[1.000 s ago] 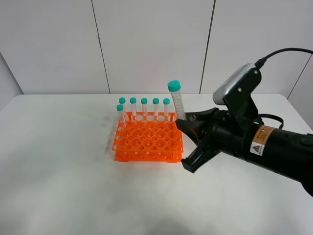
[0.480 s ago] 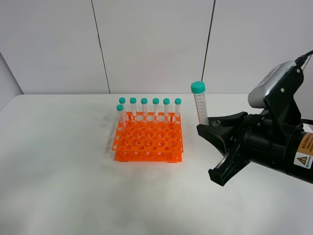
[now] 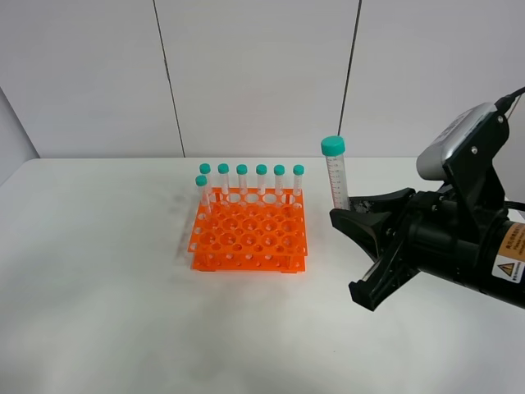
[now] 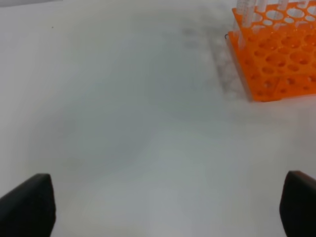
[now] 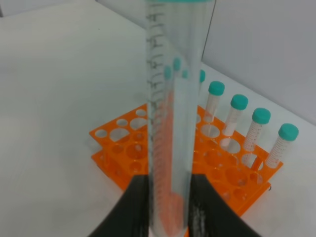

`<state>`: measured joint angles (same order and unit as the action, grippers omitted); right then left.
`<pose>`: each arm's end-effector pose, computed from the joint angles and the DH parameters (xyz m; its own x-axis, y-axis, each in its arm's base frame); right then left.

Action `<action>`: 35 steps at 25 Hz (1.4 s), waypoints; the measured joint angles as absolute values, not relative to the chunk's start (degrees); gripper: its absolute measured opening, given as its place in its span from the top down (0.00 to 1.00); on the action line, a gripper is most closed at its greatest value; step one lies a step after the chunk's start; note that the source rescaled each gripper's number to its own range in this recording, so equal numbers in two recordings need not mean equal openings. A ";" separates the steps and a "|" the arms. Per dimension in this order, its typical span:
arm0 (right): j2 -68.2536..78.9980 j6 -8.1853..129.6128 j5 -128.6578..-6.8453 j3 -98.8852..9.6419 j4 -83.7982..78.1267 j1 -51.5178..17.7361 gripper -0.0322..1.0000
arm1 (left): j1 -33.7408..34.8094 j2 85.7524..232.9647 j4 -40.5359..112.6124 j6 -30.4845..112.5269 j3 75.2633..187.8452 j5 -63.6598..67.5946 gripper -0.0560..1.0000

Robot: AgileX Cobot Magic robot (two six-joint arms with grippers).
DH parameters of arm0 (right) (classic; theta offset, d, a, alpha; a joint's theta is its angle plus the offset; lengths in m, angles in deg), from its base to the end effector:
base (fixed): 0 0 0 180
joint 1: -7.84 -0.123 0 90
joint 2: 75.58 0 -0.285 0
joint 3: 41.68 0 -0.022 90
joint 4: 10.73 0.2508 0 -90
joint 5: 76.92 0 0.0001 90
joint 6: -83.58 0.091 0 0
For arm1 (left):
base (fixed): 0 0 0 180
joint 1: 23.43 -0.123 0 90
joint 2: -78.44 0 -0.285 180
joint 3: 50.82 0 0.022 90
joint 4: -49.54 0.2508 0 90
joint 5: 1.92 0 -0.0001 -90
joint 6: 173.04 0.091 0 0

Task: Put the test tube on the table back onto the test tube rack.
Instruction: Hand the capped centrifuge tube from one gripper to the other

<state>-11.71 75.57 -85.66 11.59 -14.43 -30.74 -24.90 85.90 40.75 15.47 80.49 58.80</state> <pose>0.1511 0.1217 0.2552 -0.1143 -0.3499 -0.9298 -0.6678 0.7200 -0.1888 -0.0056 -0.0123 0.2775 -0.4393 0.0611 -0.8963 0.1261 0.9920 0.0058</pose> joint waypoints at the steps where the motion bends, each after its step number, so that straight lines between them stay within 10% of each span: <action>1: -11.71 75.58 -85.41 11.59 -14.43 -30.74 0.95 | -24.90 85.90 40.75 16.55 80.71 58.89 0.00; 20: -11.71 75.53 -84.17 11.59 -14.48 -30.74 0.95 | -0.65 94.69 27.40 26.18 81.55 45.44 0.00; 35: -11.71 75.53 -84.05 11.59 -14.48 -30.74 0.95 | -0.65 133.76 -32.98 85.47 89.52 34.60 0.00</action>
